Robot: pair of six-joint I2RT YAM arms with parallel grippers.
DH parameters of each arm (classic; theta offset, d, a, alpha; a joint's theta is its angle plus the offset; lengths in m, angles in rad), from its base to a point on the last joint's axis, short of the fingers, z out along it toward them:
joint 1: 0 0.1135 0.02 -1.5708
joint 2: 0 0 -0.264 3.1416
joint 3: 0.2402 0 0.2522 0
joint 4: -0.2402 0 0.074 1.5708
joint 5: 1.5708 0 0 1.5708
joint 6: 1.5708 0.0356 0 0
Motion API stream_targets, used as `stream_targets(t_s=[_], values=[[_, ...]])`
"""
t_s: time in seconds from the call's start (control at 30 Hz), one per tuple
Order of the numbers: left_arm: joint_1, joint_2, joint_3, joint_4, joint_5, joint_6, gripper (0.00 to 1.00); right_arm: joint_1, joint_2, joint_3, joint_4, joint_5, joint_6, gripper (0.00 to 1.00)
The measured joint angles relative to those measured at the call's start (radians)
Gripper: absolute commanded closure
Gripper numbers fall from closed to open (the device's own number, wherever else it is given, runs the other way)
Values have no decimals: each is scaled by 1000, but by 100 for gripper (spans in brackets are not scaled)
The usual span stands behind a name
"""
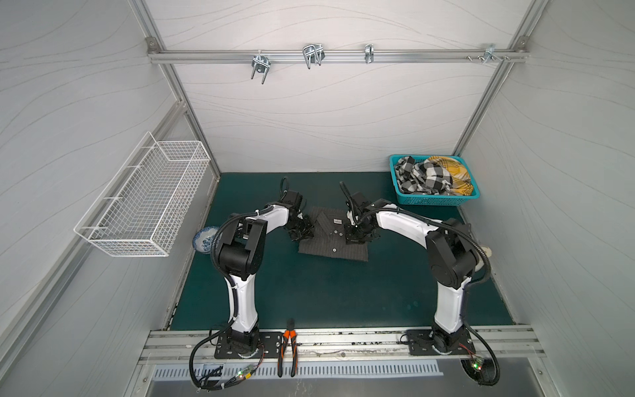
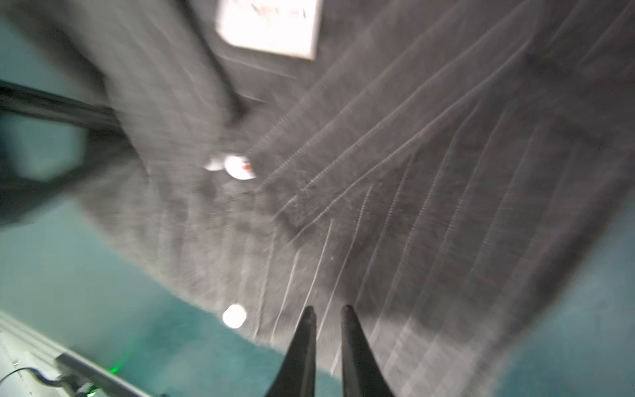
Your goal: Fold and stack the long sleeve shirts
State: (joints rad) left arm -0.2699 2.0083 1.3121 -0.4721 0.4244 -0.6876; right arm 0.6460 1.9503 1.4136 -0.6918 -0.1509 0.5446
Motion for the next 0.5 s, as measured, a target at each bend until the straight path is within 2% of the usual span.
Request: stream_targets(t_s=[0.2,0.33,0.4,0.5], values=[[-19,-12,-26,26,-21,-1,98,-54,-13,-121,71,-28,9,85],[-42,-97,-148,58,-26,-14,97,-62,-64,-193,106,-33,9,84],[-65,-156,-211,37,-35,-24,92,-60,-91,-225,105,-32,9,83],[-96,-248,-261,-38,-60,-32,78,-51,-139,-261,83,-26,8,78]])
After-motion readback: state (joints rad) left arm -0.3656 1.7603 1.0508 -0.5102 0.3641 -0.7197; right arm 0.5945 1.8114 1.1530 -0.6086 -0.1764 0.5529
